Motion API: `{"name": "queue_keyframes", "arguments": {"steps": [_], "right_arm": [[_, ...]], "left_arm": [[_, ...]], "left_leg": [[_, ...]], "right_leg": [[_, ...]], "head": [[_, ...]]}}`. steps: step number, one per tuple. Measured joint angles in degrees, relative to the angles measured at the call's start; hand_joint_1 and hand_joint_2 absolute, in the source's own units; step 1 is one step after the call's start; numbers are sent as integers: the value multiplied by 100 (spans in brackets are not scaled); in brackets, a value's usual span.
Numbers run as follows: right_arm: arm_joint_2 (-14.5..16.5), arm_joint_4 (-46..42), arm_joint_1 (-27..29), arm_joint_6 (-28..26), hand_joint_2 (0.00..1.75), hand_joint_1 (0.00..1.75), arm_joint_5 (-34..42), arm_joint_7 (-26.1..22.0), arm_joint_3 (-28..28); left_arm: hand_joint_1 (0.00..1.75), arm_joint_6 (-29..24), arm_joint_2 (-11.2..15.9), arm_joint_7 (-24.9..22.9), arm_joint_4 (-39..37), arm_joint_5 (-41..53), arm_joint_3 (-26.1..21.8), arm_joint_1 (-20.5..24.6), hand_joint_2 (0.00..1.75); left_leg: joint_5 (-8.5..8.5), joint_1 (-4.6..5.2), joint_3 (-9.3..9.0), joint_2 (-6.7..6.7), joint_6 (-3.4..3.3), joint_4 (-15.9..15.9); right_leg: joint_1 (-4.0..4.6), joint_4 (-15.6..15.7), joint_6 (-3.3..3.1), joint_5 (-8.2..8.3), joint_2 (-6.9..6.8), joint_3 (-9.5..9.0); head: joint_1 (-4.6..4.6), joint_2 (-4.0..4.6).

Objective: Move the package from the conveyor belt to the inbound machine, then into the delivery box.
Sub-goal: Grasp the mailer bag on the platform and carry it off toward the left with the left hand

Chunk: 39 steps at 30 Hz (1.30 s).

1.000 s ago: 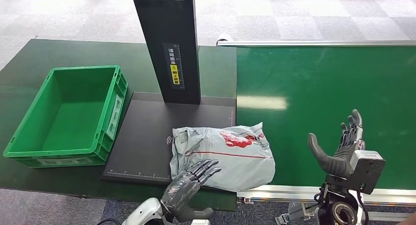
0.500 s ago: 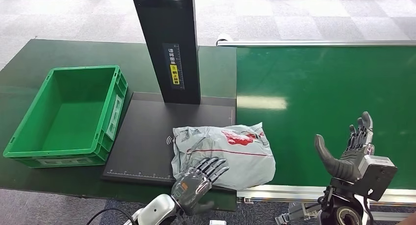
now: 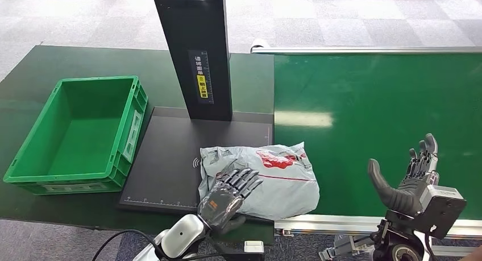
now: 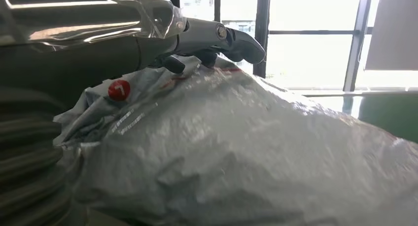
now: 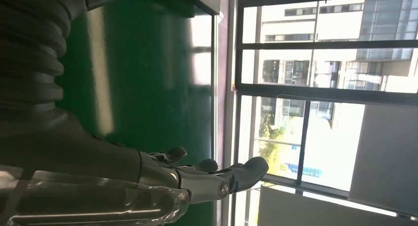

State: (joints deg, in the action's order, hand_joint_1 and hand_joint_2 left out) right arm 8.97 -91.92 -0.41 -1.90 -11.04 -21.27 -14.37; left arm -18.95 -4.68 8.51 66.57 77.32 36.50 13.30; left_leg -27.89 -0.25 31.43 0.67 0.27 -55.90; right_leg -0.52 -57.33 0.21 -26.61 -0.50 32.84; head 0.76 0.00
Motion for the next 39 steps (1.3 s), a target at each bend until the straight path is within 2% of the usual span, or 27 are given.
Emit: {"name": "queue_keyframes", "arguments": {"steps": [3, 7, 17, 39], "right_arm": [[8, -25, 46, 0, 175, 0, -2, 0, -13], [22, -61, 134, 0, 175, 0, 0, -14, -24], [28, -64, 202, 4, 175, 0, 0, -61, -34], [76, -130, 196, -110, 175, 0, 105, -120, -18]], "left_arm": [[0, 5, 78, 34, 179, -70, -125, 69, 175], [171, 54, 190, 67, 374, -129, -248, 108, 175], [175, 205, 335, 113, 441, -240, -342, 58, 175], [175, 192, 406, 159, 430, -359, -407, -7, 175]], "left_leg": [[0, 0, 0, 0, 0, 0], [0, 0, 0, 0, 0, 0], [0, 0, 3, -1, 0, 0], [0, 0, 3, -1, 0, 1]], "right_leg": [[0, 0, 0, 0, 0, 0], [0, 0, 0, 0, 0, 0], [0, 0, 0, 0, 0, 0], [0, 0, 0, 0, 0, 0]], "head": [[0, 0], [1, 0], [1, 0], [1, 0]]}}
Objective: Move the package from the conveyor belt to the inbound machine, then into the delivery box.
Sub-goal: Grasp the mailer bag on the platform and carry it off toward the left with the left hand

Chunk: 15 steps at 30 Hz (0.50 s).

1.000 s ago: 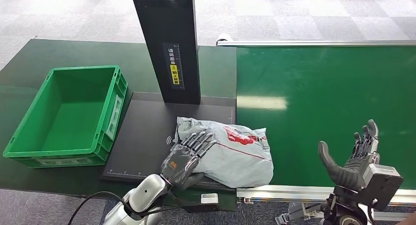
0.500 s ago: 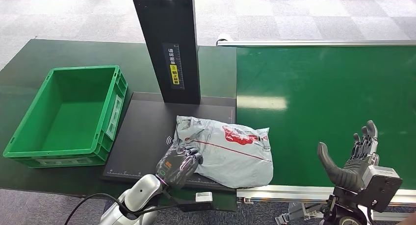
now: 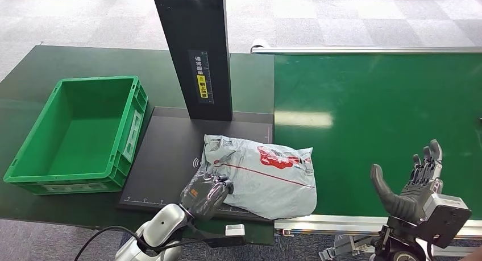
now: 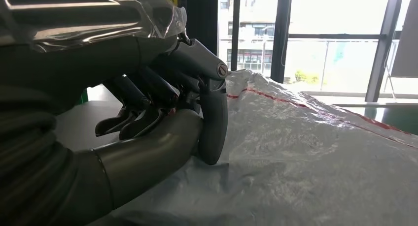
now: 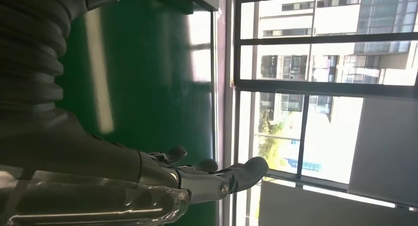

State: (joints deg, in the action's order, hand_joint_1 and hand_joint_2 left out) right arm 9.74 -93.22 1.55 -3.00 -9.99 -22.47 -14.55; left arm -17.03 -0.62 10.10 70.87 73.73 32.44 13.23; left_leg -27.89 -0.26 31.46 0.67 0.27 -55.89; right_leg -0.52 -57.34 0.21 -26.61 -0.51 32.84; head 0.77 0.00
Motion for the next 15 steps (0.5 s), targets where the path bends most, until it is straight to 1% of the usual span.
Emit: {"name": "queue_keyframes", "arguments": {"steps": [1, 4, 5, 9, 15], "right_arm": [[1, -3, -2, -4, 175, 0, 2, 0, -2], [4, -10, -3, -10, 175, 0, 5, 1, -5], [4, -11, -3, -13, 175, 0, 8, 1, -5], [8, -11, -2, -26, 175, 0, 17, 1, -5], [8, -11, -1, -48, 175, 0, 27, 2, -2]], "left_arm": [[164, -15, 1, 14, -2, -33, -2, -1, 175], [33, -61, -1, 150, 1, -296, -33, -4, 175], [0, -52, -1, 224, 9, -445, -53, -7, 175], [0, 104, 5, 474, 110, -1009, -145, -26, 175], [0, 205, 48, 598, 368, -1312, -198, -68, 175]], "left_leg": [[0, 0, 0, 0, 0, 0], [0, 0, 0, 0, 0, 0], [0, 0, 0, 0, 0, 0], [0, 0, 0, 0, 0, 0], [0, 0, 0, 0, 0, 0]], "right_leg": [[0, 0, 0, 0, 0, 0], [0, 0, 0, 0, 0, 0], [0, 0, 0, 0, 0, 0], [0, 0, 0, 0, 0, 0], [0, 0, 0, 0, 0, 0]], "head": [[0, 0], [0, 0], [0, 0], [0, 0], [0, 0]]}}
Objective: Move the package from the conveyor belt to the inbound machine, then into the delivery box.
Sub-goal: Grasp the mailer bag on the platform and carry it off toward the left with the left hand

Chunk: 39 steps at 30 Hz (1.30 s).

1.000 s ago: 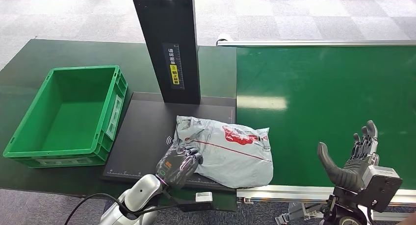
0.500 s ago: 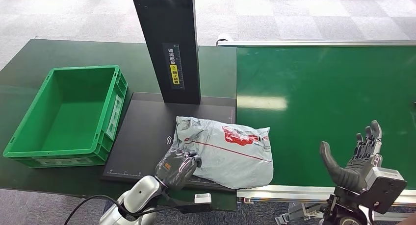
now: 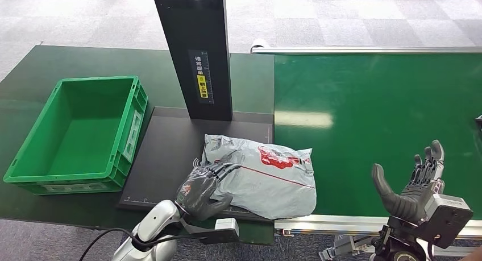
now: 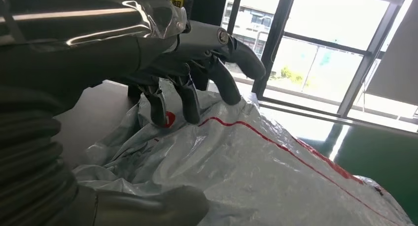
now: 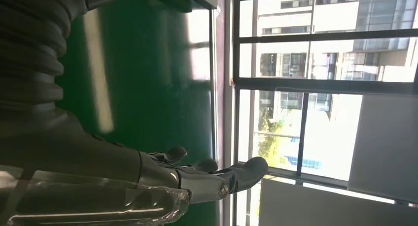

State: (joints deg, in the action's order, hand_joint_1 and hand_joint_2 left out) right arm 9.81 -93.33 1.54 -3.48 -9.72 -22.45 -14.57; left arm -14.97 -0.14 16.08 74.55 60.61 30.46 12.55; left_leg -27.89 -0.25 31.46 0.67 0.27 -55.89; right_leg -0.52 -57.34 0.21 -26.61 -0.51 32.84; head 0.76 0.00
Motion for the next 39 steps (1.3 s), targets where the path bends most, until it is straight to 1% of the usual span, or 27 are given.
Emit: {"name": "queue_keyframes", "arguments": {"steps": [9, 14, 20, 31, 36, 39], "right_arm": [[-4, 0, 0, -14, 175, 0, 40, 0, 11], [-4, 0, -17, -19, 175, 0, 54, 0, 22], [-1, 2, -74, -20, 175, 0, 54, 16, 53], [4, 2, -87, -27, 175, 0, 72, 18, 106], [2, 2, -92, -87, 175, 0, 119, 32, 118], [2, 2, -96, -103, 175, 0, 157, 41, 121]], "left_arm": [[0, 42, 70, 11, 299, -81, -103, -124, 175], [0, 41, 67, -19, 236, 191, -67, -160, 175], [0, -169, -38, -175, -296, 653, 113, -96, 175], [0, -540, -360, -240, -1360, 696, 191, 382, 175], [0, -852, -546, -396, -1756, 820, 192, 598, 175], [0, -919, -651, -475, -1938, 872, 193, 707, 175]], "left_leg": [[0, 0, 0, 0, 0, 0], [0, 0, 0, 0, 0, 0], [0, 0, -1, 0, 0, 0], [0, 0, -2, 0, 0, 0], [0, 0, -1, -1, 0, -1], [0, 0, -1, 0, 0, -1]], "right_leg": [[0, 0, 0, 0, 0, 0], [0, 0, 0, 0, 0, 0], [0, 0, 0, 0, 0, 1], [0, 0, 0, 0, 0, 0], [0, 0, 0, 0, 0, 0], [0, 0, 0, 1, 0, -1]], "head": [[0, 0], [-1, 0], [-1, 0], [-1, 0], [-1, 0], [-1, 0]]}}
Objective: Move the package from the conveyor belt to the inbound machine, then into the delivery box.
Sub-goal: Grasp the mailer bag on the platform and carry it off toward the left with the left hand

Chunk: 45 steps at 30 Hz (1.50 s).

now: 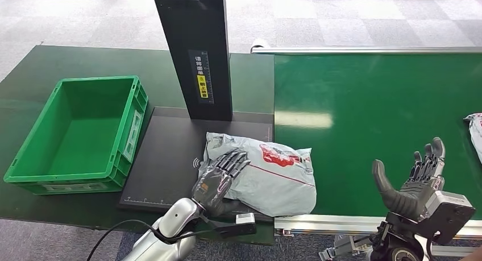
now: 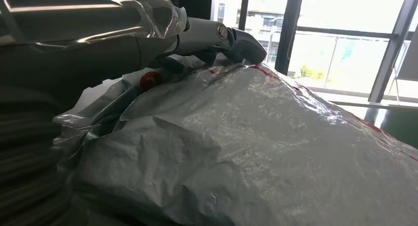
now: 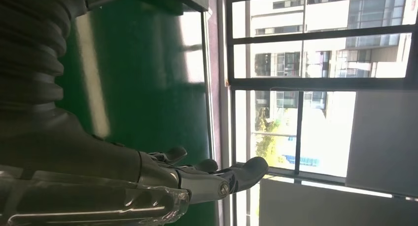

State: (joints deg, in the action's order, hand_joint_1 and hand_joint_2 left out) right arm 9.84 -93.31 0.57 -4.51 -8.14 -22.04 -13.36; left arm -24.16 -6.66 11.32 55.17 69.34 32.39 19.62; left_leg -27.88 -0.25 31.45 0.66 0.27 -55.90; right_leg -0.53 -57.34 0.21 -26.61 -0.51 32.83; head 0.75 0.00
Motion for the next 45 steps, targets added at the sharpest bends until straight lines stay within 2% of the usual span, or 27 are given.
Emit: {"name": "queue_keyframes", "arguments": {"steps": [3, 7, 26, 33, 36, 40, 42, 45], "right_arm": [[0, 0, -2, -11, 175, 0, 11, 8, 2], [0, 0, -1, -19, 175, 0, 14, 14, 3], [2, -2, 8, -58, 175, 0, 14, 27, -24], [2, -2, 11, -77, 175, 0, 14, 26, -26], [2, -8, 59, -91, 175, 0, 18, 7, -40], [9, -17, 156, -75, 175, 0, 79, -80, -97], [2, -11, 175, -59, 175, 0, 181, -134, -122], [-20, 16, 176, -76, 175, 0, 319, -172, -140]], "left_arm": [[0, -7, -67, -11, -130, -27, -2, 61, 175], [175, -12, -122, 17, -243, -104, -4, 97, 175], [175, 124, -156, 268, -315, -500, -29, 230, 175], [175, 108, -79, 462, 192, -758, -178, 2, 175], [175, 79, 145, 494, 1029, -736, -326, -174, 175], [175, 16, 671, 359, 2261, -633, -722, -196, 175], [175, -50, 1051, 354, 2771, -832, -1105, -56, 175], [175, 19, 1590, 607, 3270, -1325, -1951, 295, 175]], "left_leg": [[0, 0, 0, 0, 0, 0], [0, 0, 0, 0, 0, 0], [0, 0, -1, 1, 0, 0], [0, -1, 1, 2, 0, 0], [0, -3, 3, 2, 1, 0], [2, -12, 6, 4, 3, 2], [6, -19, 7, 7, 11, 2], [12, -25, 3, 8, 19, 2]], "right_leg": [[0, 0, 0, 0, 0, 0], [0, 0, 0, 0, 0, 1], [0, 0, 0, 0, 0, -1], [1, 0, 0, 0, 1, 1], [2, -1, 0, 0, 2, 5], [11, -2, -1, 0, 3, 6], [17, -3, -4, 2, 7, 7], [21, -3, -10, 5, 9, 8]], "head": [[1, 0], [1, 0], [1, 0], [0, 0], [0, 0], [1, 0], [0, 0], [3, 0]]}}
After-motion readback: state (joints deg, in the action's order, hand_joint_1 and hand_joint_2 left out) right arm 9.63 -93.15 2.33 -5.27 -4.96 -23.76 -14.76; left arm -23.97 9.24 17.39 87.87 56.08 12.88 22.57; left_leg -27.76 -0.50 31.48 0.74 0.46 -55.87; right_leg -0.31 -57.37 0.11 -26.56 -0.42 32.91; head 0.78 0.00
